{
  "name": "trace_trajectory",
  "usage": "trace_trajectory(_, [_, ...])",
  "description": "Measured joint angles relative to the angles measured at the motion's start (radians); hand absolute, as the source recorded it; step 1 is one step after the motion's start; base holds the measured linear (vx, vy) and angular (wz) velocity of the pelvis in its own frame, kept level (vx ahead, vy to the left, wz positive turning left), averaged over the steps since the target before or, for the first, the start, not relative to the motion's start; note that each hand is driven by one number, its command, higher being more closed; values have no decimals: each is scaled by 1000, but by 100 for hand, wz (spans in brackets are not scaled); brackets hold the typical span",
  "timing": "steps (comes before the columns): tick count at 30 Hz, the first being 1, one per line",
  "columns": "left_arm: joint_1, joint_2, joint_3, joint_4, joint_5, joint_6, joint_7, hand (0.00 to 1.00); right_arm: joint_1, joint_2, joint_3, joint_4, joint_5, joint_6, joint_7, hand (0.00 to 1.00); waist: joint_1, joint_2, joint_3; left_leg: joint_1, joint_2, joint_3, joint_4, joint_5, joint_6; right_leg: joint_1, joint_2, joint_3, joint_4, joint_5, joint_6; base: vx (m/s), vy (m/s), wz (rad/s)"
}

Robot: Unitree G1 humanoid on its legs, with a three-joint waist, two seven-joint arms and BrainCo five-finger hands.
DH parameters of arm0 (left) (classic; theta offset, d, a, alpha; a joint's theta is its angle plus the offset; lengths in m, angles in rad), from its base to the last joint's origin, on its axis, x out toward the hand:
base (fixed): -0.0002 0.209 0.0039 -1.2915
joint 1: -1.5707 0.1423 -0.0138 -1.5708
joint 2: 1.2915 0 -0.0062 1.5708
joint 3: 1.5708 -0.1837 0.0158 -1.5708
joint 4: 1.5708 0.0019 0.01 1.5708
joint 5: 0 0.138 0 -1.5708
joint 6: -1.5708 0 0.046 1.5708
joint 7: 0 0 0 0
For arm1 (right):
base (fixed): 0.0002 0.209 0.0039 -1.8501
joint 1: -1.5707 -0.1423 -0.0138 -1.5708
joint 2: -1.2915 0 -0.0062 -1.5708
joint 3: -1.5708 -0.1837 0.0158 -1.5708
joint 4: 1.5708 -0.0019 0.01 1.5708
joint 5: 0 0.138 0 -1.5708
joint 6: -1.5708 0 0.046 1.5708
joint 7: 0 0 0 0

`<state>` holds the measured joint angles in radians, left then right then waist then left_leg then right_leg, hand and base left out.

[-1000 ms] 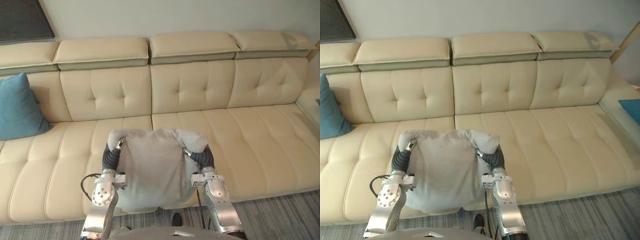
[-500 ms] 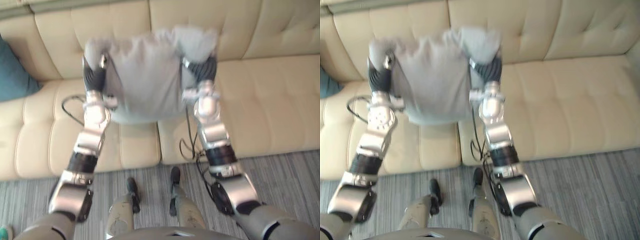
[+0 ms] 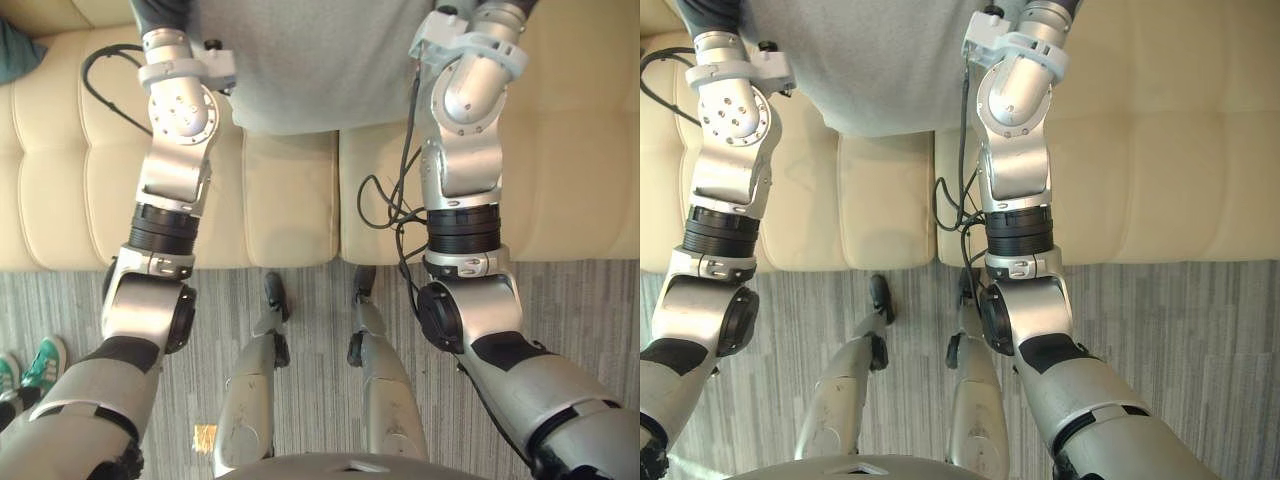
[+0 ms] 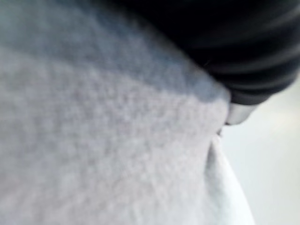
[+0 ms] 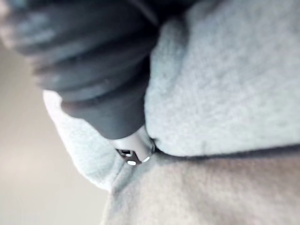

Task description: Pick up cushions and gather them together orderly.

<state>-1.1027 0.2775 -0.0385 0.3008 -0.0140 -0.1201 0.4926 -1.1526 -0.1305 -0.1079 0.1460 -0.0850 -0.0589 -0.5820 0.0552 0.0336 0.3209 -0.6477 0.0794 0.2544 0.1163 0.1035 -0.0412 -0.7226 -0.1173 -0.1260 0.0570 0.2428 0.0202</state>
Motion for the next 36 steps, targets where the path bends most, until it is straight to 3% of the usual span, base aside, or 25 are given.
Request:
trace_trajectory(1, [-8, -5, 0, 3, -21, 0, -1, 100, -5, 1, -4, 0, 1, 3, -2, 100, 1, 0, 2, -25, 2, 0, 3, 3, -3, -32, 0, 0, 21, -6, 0, -38, -21, 8])
trace_trajectory(2, [-14, -7, 0, 4, -25, 0, -1, 0, -11, 1, -7, 0, 3, 7, -6, 0, 1, 2, 6, -42, 3, -1, 4, 7, -5, -52, -1, 3, 35, -9, 1, -27, -18, 10])
trace_trajectory(12, [-54, -20, 98, 8, -62, 2, 3, 0, -63, 2, -27, -18, 22, 19, -42, 0, -5, 2, 54, -150, 20, 0, 54, 7, -11, -165, 2, 10, 96, -31, -6, -11, -8, 3])
trace_trajectory(16, [-57, 22, 117, 17, -53, 20, 1, 0, -63, -19, -31, -9, 26, 19, -39, 0, -11, 2, 54, -158, 26, 11, 56, 1, -18, -171, 5, 10, 93, -31, -7, 0, 0, 0])
trace_trajectory(22, [-126, 150, 122, 127, 2, 55, -42, 0, -125, -166, -17, 144, 107, 19, -9, 0, -16, 2, 54, -173, 36, 2, 76, 5, -12, -170, 13, 1, 92, -27, -12, -1, -5, 1])
trace_trajectory(28, [-152, 240, 166, 231, 13, 61, -68, 0, -207, -321, -13, 276, 291, 17, 32, 0, -18, 1, 53, -176, 39, -2, 81, 5, -12, -168, 15, -3, 91, -25, -13, 0, 0, 0])
trace_trajectory(36, [-144, 265, 226, 261, -101, 61, -72, 0, -252, -407, -10, 342, 493, -4, 38, 0, -23, 1, 53, -171, 42, -21, 90, 6, -11, -146, 15, -26, 89, -23, -15, -18, -20, 5])
